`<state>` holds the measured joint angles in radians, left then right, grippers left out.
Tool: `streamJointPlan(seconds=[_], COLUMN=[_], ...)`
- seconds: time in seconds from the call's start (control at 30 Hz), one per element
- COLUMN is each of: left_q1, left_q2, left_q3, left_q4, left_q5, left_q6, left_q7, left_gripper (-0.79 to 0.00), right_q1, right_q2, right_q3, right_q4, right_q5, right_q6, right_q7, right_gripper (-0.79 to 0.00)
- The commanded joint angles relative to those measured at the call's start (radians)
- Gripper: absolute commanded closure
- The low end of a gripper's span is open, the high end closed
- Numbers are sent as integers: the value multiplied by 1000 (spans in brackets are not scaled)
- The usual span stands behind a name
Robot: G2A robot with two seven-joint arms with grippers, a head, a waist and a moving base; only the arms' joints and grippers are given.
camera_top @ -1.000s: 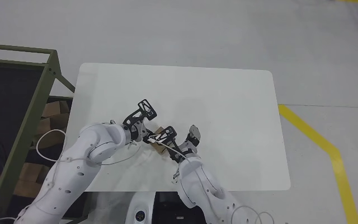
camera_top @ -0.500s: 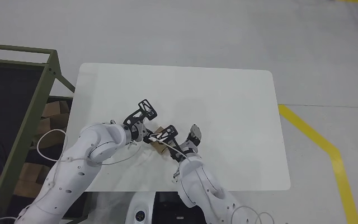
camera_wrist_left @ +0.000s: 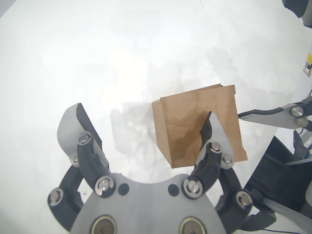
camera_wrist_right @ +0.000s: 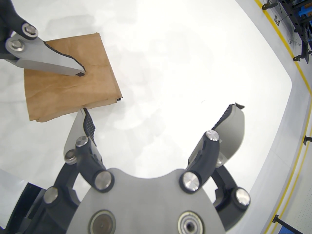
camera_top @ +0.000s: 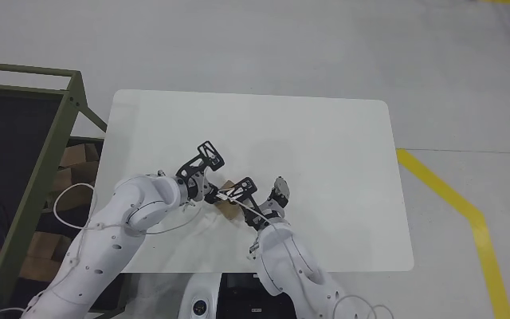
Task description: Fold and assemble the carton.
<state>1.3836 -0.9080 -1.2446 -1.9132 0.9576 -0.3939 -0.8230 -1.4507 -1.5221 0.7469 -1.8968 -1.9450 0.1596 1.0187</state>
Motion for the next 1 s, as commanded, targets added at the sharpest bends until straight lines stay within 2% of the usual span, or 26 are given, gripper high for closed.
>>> streamJointPlan(seconds=[0.0, 0.4, 0.97], left_q1=[-1, 20, 130], left_q2=[0, 2, 15], left_q3=[0, -30, -107], left_q4=[0, -12, -73], left_q5=[-3, -15, 19], left_q6=[-1, -9, -40], left_q7=[0, 25, 66], left_gripper=[-785, -785, -785], right_q1=[-2, -12, 11], right_q2=[0, 9, 14], right_q3=[2, 7, -24], right_q4=[-2, -14, 9], right_q5=[1, 9, 18], right_q6=[0, -46, -23], right_q7=[-2, -16, -20], right_gripper=[-785, -785, -785])
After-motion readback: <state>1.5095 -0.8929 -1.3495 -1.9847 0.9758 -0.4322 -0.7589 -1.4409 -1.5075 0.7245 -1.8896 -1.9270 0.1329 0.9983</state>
